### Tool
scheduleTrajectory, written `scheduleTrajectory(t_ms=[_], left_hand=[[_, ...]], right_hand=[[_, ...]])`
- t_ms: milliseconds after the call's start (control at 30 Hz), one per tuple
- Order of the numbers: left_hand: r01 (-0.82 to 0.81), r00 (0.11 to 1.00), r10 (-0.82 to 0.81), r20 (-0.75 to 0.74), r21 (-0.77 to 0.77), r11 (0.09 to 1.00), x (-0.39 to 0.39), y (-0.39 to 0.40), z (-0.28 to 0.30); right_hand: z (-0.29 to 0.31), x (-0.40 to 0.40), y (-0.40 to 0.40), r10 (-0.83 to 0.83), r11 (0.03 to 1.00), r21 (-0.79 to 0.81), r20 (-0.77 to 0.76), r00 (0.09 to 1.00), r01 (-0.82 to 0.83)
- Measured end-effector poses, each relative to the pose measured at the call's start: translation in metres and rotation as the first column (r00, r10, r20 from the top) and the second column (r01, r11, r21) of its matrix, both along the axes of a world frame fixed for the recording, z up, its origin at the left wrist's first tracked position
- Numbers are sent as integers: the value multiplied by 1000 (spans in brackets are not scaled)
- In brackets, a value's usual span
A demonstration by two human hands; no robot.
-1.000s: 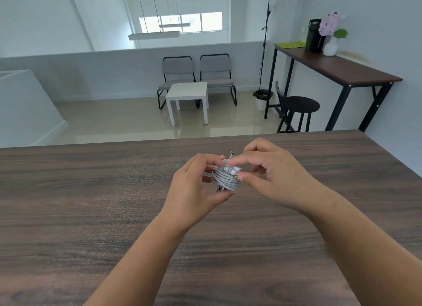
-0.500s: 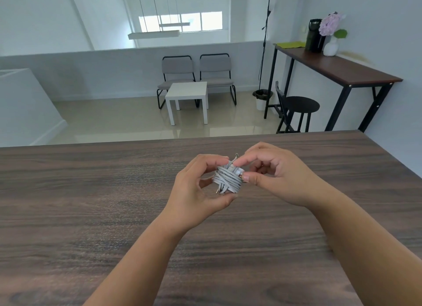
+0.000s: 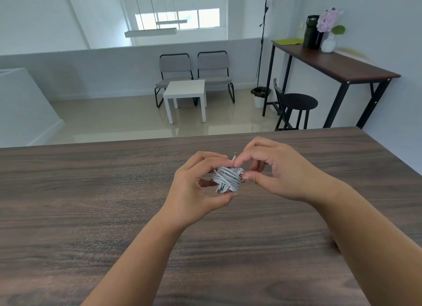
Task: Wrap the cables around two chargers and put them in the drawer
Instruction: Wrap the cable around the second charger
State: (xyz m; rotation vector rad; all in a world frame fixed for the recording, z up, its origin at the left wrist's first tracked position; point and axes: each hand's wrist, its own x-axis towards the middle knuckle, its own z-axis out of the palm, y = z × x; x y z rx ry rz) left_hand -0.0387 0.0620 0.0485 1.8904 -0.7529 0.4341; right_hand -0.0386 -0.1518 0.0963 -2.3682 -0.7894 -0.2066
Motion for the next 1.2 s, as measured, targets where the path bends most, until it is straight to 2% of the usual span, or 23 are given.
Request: scheduleTrajectory(t_ms=[200, 367, 533, 700, 833, 1000, 1200], left_hand=[[-18, 1000, 18, -5, -61, 998, -1, -2, -5], [-36, 997, 40, 61, -57, 998, -1, -3, -5], [-56, 992, 53, 117, 18, 998, 0, -3, -7], [-104, 988, 98, 122, 46, 994, -3, -8, -11], [-164, 977, 146, 152, 113, 980, -5, -11, -13], [-208, 960, 166, 227, 172, 963, -3, -12, -13], [-262, 961, 251, 118, 93, 961, -3, -14, -14]], right_hand=[[-1, 2, -1, 60, 997, 52, -23, 998, -58], [-5, 0, 1, 51, 996, 71, -5, 999, -50], [-7, -5, 2, 8, 994, 109, -63, 998, -1], [0, -6, 8, -132, 982, 120, -100, 986, 143], [4, -3, 11, -194, 960, 162, -210, 958, 229], [8, 0, 14, -223, 953, 138, -290, 931, 271], [3, -5, 10, -103, 918, 310, -416, 904, 247]])
